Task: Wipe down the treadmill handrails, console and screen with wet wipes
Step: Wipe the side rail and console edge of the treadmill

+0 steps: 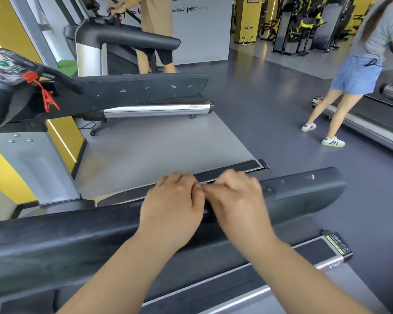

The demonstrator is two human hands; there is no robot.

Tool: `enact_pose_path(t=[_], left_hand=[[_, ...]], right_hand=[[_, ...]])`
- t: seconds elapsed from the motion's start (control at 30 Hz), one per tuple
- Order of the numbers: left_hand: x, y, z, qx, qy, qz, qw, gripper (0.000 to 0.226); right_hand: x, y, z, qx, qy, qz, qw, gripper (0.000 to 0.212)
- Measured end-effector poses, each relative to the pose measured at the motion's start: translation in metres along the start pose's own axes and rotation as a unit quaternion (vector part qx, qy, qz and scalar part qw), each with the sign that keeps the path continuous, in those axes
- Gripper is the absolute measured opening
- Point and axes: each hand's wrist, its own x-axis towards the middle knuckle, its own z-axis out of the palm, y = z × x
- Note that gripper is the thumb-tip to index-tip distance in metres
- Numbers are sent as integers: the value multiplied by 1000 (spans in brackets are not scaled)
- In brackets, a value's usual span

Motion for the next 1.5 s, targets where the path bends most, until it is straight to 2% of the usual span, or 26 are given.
enact_pose_path(t=[0.17,0.3,0.47,0.53,0.6,0.67,0.77,0.87,0.93,1.0,1.07,1.1,1.23,1.4,1.5], left_hand=[[0,-5,4,2,1,-4,1000,32],[-1,-6,5,17,6,7,1000,34],[-2,-6,7,44,16,21,999,57],[-1,-6,9,47,25,16,998,60],[0,-5,10,50,31,15,998,64],[0,-5,10,47,24,14,998,61],[0,-5,9,48,27,18,998,63],[-1,-5,9,48,25,10,998,62],[-2,-5,8,52,31,17,998,71],[-2,-4,7,59,23,13,998,63],[0,-3,7,44,6,-1,999,39],[1,-2,5,28,4,-5,1000,34],[1,-2,0,-23,4,-19,1000,31],[2,9,3,-26,2,-20,999,30],[7,24,12,-14,-8,2,1000,32]], right_hand=[[-19,31,-9,3,-1,-1,1000,19],[-25,63,-27,-10,-3,40,999,24],[-18,66,-35,12,23,125,992,32],[-7,45,-26,35,29,115,992,30],[-2,21,-10,40,19,65,997,23],[-5,10,1,17,1,27,999,21],[-9,30,-8,-8,0,14,1000,21],[-9,64,-29,-64,0,47,997,25],[-8,82,-42,-114,-20,79,990,27],[-1,88,-50,-146,-42,96,984,21],[12,73,-47,-115,-51,104,987,20],[18,59,-40,-87,-51,92,991,22],[14,13,-2,-50,-73,-3,996,19],[-7,43,-14,-12,-18,-10,1000,20],[-15,75,-33,-7,-16,8,1000,22]])
